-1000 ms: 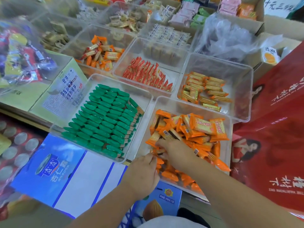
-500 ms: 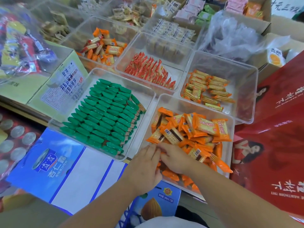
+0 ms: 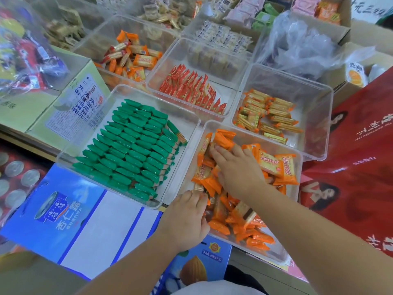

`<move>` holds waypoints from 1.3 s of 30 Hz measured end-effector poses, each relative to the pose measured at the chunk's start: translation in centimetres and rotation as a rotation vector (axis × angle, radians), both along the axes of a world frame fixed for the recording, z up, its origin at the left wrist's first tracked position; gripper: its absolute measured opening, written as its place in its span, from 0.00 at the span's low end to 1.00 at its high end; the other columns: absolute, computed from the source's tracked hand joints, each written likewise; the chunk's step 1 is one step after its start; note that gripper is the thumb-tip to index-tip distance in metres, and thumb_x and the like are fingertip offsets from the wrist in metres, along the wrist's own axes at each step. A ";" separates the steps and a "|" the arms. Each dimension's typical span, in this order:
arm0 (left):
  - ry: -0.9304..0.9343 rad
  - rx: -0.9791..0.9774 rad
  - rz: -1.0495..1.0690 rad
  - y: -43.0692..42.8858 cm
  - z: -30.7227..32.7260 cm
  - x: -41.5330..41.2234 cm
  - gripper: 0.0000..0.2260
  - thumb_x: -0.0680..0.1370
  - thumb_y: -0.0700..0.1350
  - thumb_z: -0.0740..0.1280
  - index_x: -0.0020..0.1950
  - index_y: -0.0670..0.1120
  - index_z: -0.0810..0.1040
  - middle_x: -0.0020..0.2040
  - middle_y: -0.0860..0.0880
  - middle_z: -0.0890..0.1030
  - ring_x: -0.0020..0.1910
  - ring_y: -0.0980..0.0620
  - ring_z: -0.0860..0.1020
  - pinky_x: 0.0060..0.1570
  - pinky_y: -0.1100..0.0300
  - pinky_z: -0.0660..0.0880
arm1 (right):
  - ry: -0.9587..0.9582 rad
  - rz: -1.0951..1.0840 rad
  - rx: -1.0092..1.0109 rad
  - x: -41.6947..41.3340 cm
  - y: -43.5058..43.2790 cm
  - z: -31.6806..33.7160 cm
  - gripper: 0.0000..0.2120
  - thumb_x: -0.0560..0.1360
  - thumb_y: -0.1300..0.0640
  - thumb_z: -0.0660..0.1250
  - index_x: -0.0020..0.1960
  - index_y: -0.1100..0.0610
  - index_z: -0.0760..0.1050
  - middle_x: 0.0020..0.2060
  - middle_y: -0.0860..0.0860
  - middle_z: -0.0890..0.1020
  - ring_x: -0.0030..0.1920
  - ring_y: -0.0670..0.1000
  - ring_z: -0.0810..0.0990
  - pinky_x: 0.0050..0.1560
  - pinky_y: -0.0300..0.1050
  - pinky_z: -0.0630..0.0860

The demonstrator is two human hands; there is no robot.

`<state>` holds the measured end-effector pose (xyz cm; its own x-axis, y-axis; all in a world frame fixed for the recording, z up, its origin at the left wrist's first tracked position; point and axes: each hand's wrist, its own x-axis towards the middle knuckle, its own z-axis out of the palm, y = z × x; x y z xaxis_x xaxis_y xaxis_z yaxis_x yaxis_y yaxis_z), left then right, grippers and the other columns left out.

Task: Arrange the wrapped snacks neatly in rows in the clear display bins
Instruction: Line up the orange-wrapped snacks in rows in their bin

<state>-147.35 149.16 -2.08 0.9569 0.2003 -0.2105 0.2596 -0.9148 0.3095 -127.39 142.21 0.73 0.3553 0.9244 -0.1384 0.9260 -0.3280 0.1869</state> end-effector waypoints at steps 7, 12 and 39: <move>0.013 -0.004 0.021 0.0 -0.3 -0.4 0.28 0.73 0.52 0.59 0.71 0.41 0.74 0.63 0.43 0.78 0.60 0.45 0.75 0.59 0.52 0.74 | 0.251 0.167 -0.160 -1.9 2.8 0.0 0.12 0.77 0.63 0.62 0.59 0.55 0.76 0.52 0.53 0.78 0.52 0.57 0.77 0.42 0.49 0.73; 0.020 -0.018 0.021 0.0 -0.5 -0.4 0.29 0.72 0.52 0.61 0.69 0.39 0.75 0.62 0.41 0.79 0.58 0.43 0.77 0.56 0.51 0.76 | 0.629 0.128 -0.385 -2.3 5.0 -1.5 0.18 0.80 0.63 0.62 0.68 0.54 0.75 0.62 0.54 0.79 0.62 0.56 0.76 0.58 0.48 0.75; 0.188 -0.072 0.095 0.0 1.7 2.1 0.18 0.79 0.51 0.62 0.66 0.47 0.69 0.63 0.47 0.72 0.53 0.45 0.71 0.51 0.54 0.67 | -0.050 0.623 -0.636 -2.0 6.6 -3.5 0.19 0.78 0.47 0.66 0.69 0.45 0.72 0.64 0.44 0.76 0.66 0.55 0.67 0.64 0.51 0.66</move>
<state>-145.25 149.18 -0.39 0.8769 0.2658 -0.4005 0.4029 -0.8608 0.3110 -129.35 148.85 -2.75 -0.1666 0.7054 -0.6889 0.8874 0.4119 0.2072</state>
